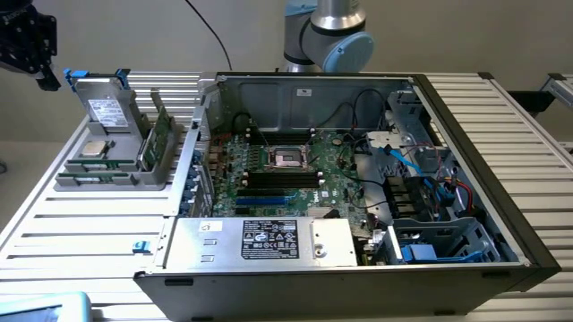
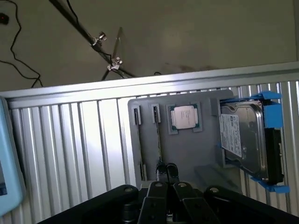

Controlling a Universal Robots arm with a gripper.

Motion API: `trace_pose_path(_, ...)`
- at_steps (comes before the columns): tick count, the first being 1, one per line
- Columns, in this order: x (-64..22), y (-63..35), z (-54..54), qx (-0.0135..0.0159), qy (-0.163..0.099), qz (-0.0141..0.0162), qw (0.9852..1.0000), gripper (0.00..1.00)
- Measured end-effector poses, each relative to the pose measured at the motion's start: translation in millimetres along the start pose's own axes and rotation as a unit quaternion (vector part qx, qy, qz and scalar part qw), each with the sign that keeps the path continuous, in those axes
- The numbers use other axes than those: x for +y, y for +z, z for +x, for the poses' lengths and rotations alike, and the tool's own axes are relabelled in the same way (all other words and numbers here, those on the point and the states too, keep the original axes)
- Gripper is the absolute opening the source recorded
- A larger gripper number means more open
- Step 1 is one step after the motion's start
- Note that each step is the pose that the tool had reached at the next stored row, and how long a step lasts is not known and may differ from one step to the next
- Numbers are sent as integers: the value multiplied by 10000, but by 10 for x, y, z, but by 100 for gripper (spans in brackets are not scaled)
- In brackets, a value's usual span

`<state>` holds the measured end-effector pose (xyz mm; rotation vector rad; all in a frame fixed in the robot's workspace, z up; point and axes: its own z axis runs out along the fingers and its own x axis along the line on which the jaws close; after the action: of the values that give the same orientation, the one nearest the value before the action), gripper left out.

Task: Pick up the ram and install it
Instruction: 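Pick up the ram and move it above insertion slot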

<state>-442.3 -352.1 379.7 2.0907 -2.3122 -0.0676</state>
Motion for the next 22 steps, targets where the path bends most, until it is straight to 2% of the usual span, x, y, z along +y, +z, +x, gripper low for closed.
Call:
trace_pose_path(11,-6,0,-2,11,-123,-1,9999,11)
trace_pose_path(14,-13,-1,-2,19,-281,-3,9996,11)
trace_pose_path(18,-17,0,-2,33,-586,-6,9983,11)
trace_pose_path(22,-18,0,-2,40,-675,-7,9977,11)
